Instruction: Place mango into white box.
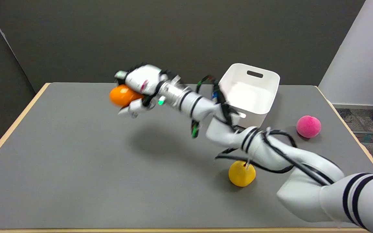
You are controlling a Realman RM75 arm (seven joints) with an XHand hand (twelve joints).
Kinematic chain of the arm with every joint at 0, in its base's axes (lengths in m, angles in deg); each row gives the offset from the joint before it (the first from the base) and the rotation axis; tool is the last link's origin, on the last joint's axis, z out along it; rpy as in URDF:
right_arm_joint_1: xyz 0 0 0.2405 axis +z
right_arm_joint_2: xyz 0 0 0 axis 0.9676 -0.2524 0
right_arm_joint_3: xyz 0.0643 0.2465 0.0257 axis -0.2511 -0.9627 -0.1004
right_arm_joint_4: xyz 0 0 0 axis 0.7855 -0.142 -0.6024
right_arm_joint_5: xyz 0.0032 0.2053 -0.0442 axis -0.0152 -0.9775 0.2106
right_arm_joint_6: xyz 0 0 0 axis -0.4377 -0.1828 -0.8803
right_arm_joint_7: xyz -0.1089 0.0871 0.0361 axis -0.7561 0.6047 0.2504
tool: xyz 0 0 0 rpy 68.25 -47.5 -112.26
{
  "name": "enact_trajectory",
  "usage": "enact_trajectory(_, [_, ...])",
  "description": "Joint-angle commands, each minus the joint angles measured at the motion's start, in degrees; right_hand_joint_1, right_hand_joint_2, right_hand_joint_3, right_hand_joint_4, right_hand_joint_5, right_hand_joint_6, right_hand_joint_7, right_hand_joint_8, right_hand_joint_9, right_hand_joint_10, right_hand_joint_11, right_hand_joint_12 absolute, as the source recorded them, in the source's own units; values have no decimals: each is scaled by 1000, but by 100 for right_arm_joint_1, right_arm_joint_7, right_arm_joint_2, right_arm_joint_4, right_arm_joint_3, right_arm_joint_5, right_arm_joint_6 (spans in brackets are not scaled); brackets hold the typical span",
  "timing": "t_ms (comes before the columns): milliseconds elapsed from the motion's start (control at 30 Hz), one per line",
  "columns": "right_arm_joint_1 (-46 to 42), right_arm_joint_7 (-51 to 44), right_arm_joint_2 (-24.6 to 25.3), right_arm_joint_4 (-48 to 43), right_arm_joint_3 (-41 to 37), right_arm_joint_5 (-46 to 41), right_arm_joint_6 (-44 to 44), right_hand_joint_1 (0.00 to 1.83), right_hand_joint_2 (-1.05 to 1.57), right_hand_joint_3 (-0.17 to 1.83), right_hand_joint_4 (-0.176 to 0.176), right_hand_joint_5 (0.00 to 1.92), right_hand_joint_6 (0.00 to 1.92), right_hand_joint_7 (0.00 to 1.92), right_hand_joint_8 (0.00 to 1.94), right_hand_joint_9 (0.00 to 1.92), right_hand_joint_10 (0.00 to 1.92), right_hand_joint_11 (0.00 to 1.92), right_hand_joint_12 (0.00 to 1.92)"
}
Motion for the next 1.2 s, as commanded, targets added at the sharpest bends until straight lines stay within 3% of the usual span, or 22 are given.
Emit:
enact_trajectory(33, [-848,-558,-1936,-1777,-2877,-14,499,1179,1157,256,-176,656,1474,714,1503,790,1296,646,1627])
enact_trajectory(300, [-1614,-558,-2512,-1305,-4104,-22,596,1179,1157,256,-176,657,1474,714,1503,790,1296,645,1627])
enact_trajectory(600, [-1874,-558,-2785,-431,-4383,-22,247,1180,1156,256,-176,659,1470,716,1499,791,1304,645,1638])
enact_trajectory(833, [-1687,-558,-2816,-85,-3891,-22,-363,1182,1150,258,-176,665,1462,723,1490,795,1313,648,1650])
enact_trajectory(1000, [-1063,-544,-2905,619,-2905,-84,-684,1180,1138,291,-176,661,1477,717,1505,791,1357,662,1652])
enact_trajectory(1200, [-543,-714,-2797,1464,-2247,-946,-1031,1180,1135,299,-176,661,1480,716,1507,790,1366,666,1651])
